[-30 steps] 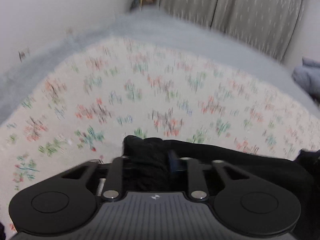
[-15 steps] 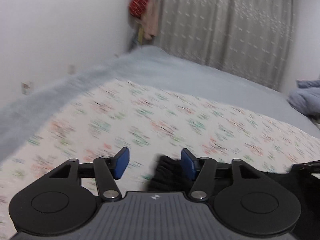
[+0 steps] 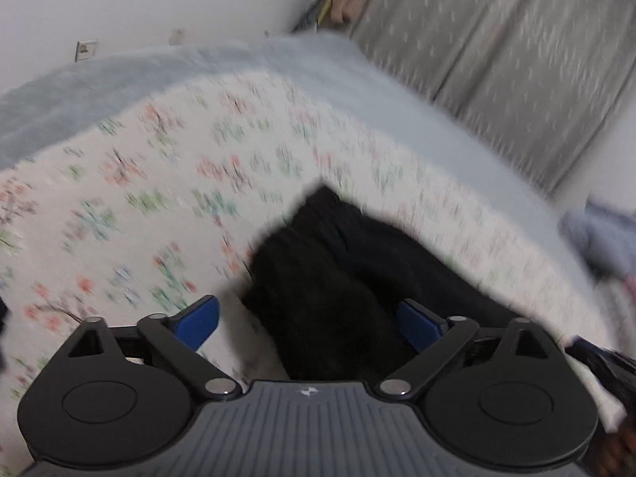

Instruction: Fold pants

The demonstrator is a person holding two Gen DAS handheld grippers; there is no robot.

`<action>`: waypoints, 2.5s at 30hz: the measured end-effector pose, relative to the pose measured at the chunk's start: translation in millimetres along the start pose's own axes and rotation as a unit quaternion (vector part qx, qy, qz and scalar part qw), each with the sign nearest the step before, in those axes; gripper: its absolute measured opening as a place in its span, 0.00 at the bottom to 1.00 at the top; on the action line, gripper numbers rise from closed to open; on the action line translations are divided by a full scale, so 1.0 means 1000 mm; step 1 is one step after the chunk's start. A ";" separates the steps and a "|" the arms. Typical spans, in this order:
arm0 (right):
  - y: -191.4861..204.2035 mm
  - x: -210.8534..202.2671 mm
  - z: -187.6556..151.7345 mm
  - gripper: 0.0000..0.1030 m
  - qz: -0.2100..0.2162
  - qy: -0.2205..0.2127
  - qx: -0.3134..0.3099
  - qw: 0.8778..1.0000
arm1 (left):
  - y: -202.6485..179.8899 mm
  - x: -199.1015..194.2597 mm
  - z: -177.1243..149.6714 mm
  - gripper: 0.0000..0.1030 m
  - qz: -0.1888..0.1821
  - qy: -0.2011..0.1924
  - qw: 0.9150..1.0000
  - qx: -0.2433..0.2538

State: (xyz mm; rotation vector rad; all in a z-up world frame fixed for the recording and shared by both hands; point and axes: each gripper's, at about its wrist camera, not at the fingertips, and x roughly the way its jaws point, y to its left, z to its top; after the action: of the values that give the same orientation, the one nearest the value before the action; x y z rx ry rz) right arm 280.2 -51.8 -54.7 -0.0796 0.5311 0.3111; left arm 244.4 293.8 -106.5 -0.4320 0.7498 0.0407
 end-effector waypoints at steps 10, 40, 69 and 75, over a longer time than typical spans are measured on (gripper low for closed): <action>0.111 -0.036 -0.102 0.01 0.124 0.094 -0.104 0.982 | 0.033 0.028 -0.004 0.46 -0.044 0.014 0.989 -0.139; -0.104 -0.140 -0.174 0.00 -0.061 0.078 0.155 0.983 | 0.085 -0.038 -0.025 0.32 -0.025 -0.095 0.979 -0.181; -0.296 -0.260 -0.227 0.31 -0.226 0.048 0.305 0.924 | -0.181 0.011 -0.008 0.80 -0.043 0.011 0.984 0.171; -0.300 -0.268 -0.229 0.24 -0.225 0.038 0.324 0.918 | -0.229 0.078 -0.031 0.94 -0.041 0.031 0.972 0.229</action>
State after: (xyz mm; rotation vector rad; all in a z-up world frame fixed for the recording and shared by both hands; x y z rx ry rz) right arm 44.2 -445.0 -116.9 0.4277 0.6539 -0.3289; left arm 324.8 63.9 -95.1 -0.0238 0.7760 -0.2221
